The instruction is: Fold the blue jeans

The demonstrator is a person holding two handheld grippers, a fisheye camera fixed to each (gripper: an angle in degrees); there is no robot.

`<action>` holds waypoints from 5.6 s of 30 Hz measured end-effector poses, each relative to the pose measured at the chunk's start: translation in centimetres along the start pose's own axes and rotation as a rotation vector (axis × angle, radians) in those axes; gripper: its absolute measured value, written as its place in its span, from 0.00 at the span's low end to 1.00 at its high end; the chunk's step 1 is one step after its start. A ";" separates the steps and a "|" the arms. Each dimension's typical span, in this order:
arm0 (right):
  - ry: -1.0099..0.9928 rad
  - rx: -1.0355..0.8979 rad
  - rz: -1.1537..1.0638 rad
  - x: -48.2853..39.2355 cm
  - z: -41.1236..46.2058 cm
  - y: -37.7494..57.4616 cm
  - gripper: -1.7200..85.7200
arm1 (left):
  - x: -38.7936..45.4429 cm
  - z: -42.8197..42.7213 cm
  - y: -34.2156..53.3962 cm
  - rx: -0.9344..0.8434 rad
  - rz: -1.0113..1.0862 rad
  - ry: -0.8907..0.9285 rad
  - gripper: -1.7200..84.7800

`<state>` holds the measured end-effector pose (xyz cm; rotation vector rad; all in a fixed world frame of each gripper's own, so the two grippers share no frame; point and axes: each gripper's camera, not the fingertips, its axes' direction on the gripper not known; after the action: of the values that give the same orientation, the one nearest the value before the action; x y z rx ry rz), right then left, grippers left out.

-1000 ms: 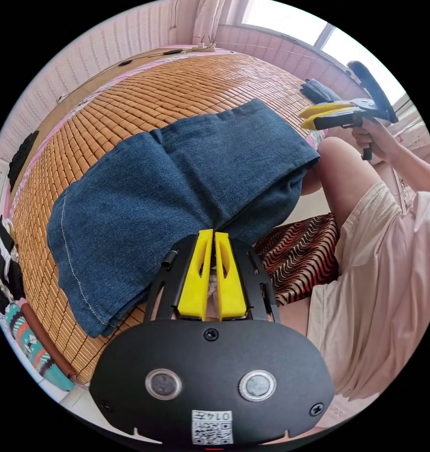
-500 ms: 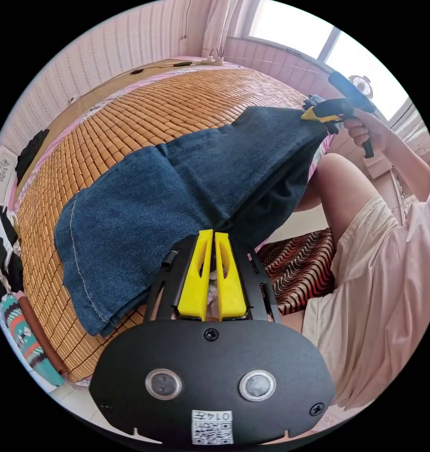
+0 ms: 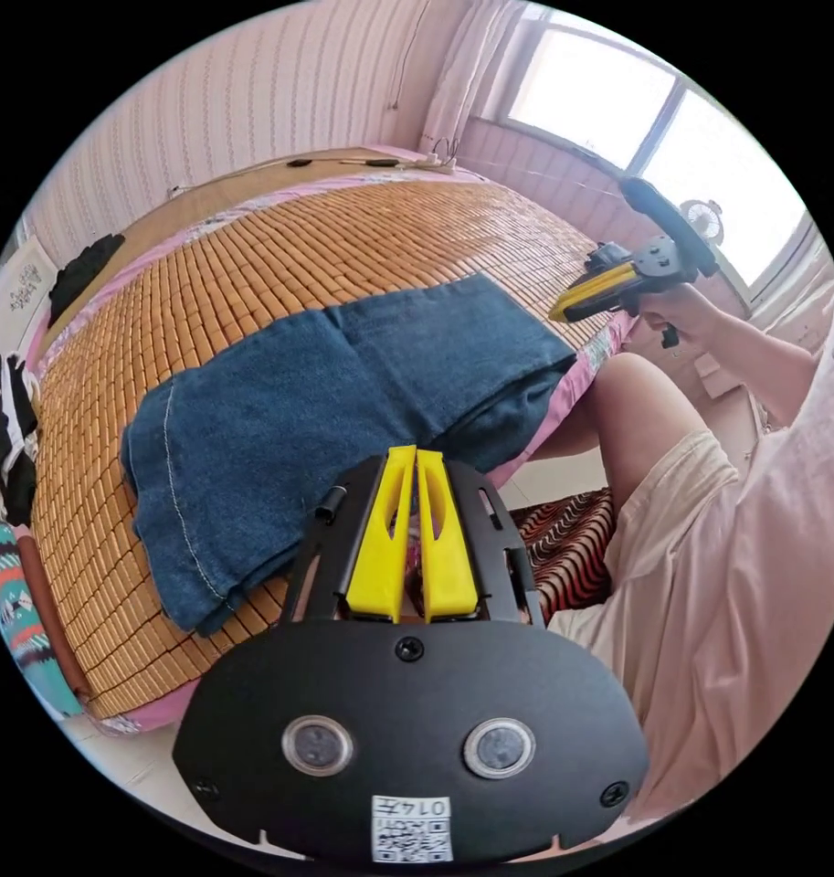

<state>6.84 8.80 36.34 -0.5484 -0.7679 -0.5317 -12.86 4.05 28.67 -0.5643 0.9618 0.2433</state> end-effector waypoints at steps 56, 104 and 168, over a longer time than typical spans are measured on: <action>-0.704 0.371 0.633 25.4 -19.7 20.7 0.07 | 15.1 14.6 1.1 0.082 0.355 -0.005 0.08; -0.431 0.053 0.118 6.2 -23.4 23.0 0.02 | -6.7 4.3 2.2 0.328 -0.339 0.063 0.09; -0.201 0.259 0.458 33.3 -44.0 37.5 0.06 | 2.9 24.0 -27.1 0.154 -0.158 0.839 0.09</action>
<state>72.15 0.51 25.54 -0.5190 -0.8545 0.0483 17.51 -5.35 46.22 -0.6043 1.7173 -0.2368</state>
